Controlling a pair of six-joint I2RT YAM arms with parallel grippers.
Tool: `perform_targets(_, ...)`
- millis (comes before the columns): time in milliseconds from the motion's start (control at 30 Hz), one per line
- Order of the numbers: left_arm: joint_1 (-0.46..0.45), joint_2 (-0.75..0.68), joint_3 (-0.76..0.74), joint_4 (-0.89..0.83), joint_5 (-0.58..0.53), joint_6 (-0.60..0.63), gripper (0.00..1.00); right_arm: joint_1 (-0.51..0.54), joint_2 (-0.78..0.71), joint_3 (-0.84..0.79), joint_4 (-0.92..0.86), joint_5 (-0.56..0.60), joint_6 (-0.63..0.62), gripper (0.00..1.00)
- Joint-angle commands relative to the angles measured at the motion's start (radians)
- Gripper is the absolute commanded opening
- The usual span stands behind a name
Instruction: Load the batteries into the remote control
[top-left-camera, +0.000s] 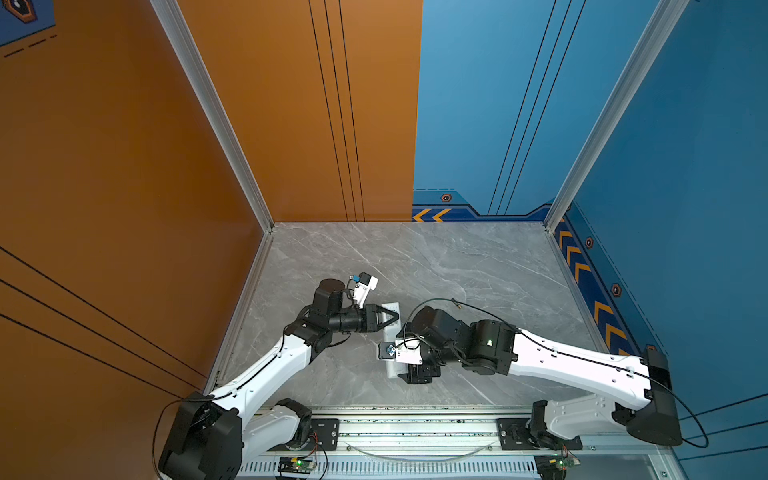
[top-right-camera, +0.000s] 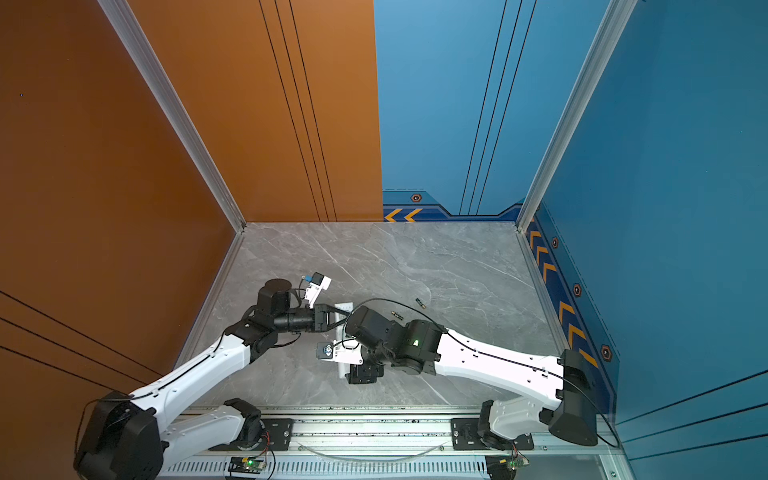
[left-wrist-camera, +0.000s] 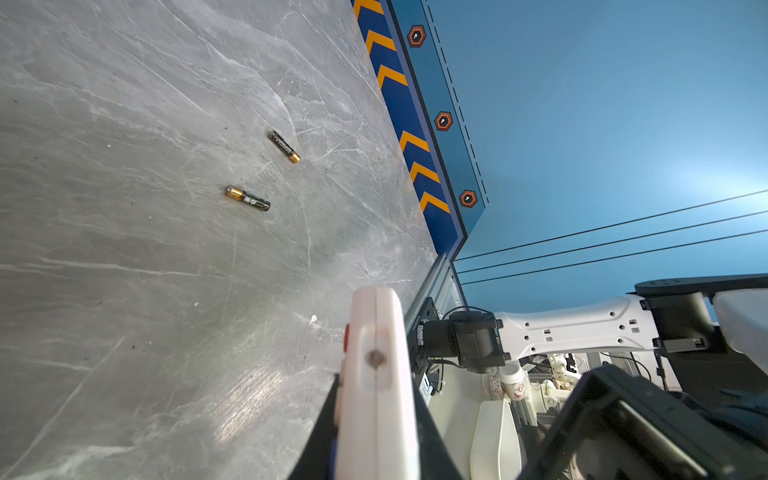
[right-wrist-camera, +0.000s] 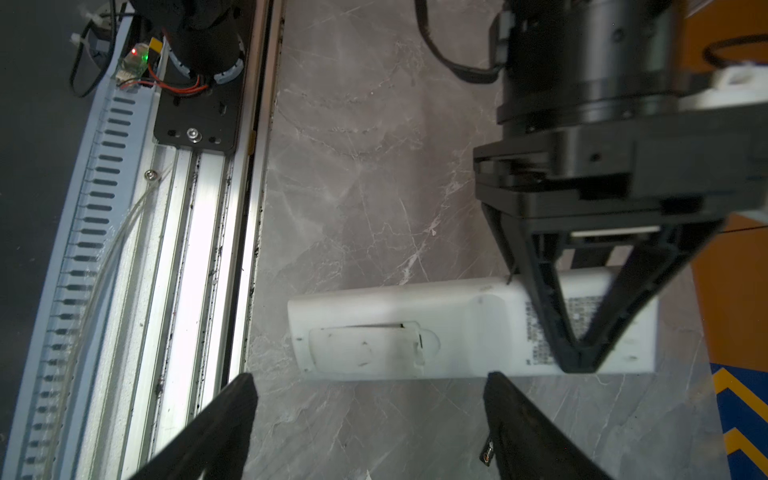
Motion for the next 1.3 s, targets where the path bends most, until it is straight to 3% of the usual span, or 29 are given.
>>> perform_targets(0, -0.004, -0.034, 0.029, 0.008, -0.078, -0.003, 0.0, -0.031, -0.012, 0.026, 0.019, 0.057, 0.142, 0.84)
perform_targets(167, 0.009, -0.07, 0.04, -0.008, -0.207, -0.03, 0.0, -0.041, -0.076, 0.04, 0.026, 0.043, 0.255, 0.88)
perform_targets(500, 0.003, -0.161, 0.058, -0.002, -0.473, -0.129, 0.0, -0.186, -0.103, 0.047, 0.019, 0.035, 0.61, 0.91)
perform_targets(667, 0.004, -0.165, 0.051, 0.005, -0.533, -0.158, 0.0, -0.281, -0.113, -0.096, 0.194, -0.122, 0.776, 0.89)
perform_targets(1267, 0.003, -0.147, 0.005, 0.052, -0.509, -0.163, 0.0, -0.268, -0.011, -0.162, 0.357, -0.21, 0.821, 0.82)
